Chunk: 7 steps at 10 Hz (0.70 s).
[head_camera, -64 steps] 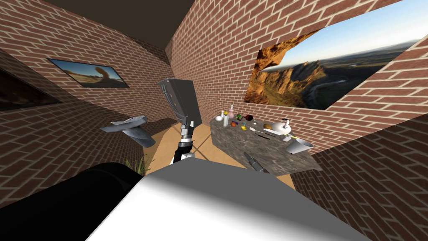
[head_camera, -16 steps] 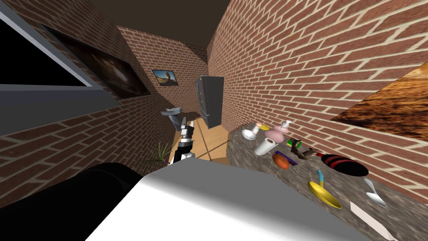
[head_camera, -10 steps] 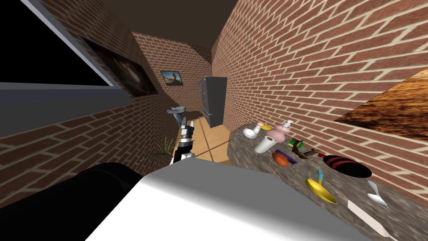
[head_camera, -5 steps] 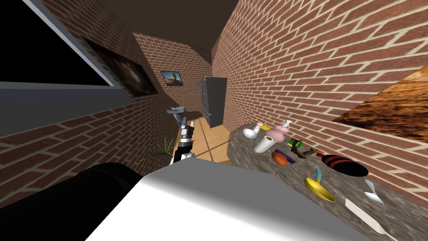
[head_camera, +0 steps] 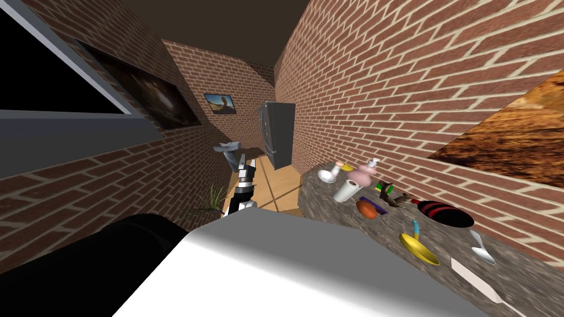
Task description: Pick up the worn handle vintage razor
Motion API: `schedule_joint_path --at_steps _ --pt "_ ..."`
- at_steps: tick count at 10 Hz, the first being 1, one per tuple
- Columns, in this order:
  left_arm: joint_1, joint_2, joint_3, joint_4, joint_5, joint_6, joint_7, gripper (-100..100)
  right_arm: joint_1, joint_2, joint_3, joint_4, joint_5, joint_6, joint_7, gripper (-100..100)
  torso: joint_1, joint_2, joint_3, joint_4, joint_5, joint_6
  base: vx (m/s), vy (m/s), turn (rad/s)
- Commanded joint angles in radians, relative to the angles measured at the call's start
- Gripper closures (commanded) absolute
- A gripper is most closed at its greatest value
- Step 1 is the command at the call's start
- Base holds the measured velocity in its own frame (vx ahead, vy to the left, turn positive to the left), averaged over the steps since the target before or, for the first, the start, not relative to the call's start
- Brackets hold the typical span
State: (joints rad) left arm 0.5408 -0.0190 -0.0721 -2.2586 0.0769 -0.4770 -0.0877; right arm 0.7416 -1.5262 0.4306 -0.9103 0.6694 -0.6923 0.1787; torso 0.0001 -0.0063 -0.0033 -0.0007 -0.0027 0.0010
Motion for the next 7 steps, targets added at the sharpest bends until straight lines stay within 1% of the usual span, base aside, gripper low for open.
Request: schedule_joint_path --at_steps 1,5,6,7 --pt "0.0 0.0 0.0 0.0 0.0 0.0 0.0 0 -0.008 -0.019 0.035 0.002 -0.049 0.0 0.039 100 0.0 0.0 0.0 0.0 0.0 0.0 0.077 0.018 -0.094" --pt "0.0 0.0 0.0 0.0 0.0 0.0 0.0 0 -0.022 -0.067 0.115 0.006 -0.162 0.0 0.132 100 -0.001 0.001 0.001 0.0 0.0 0.001 0.07 0.011 -0.105" --pt "0.0 0.0 0.0 0.0 0.0 0.0 0.0 0 -0.024 -0.058 0.104 0.007 -0.141 -0.001 0.113 100 -0.001 0.001 0.001 0.0 0.0 0.001 0.031 0.001 -0.019" --pt "0.0 0.0 0.0 0.0 0.0 0.0 0.0 0 -0.024 -0.059 0.107 0.007 -0.145 -0.001 0.118 0 -0.001 0.003 0.001 0.001 0.0 0.0 0.005 0.001 0.005"
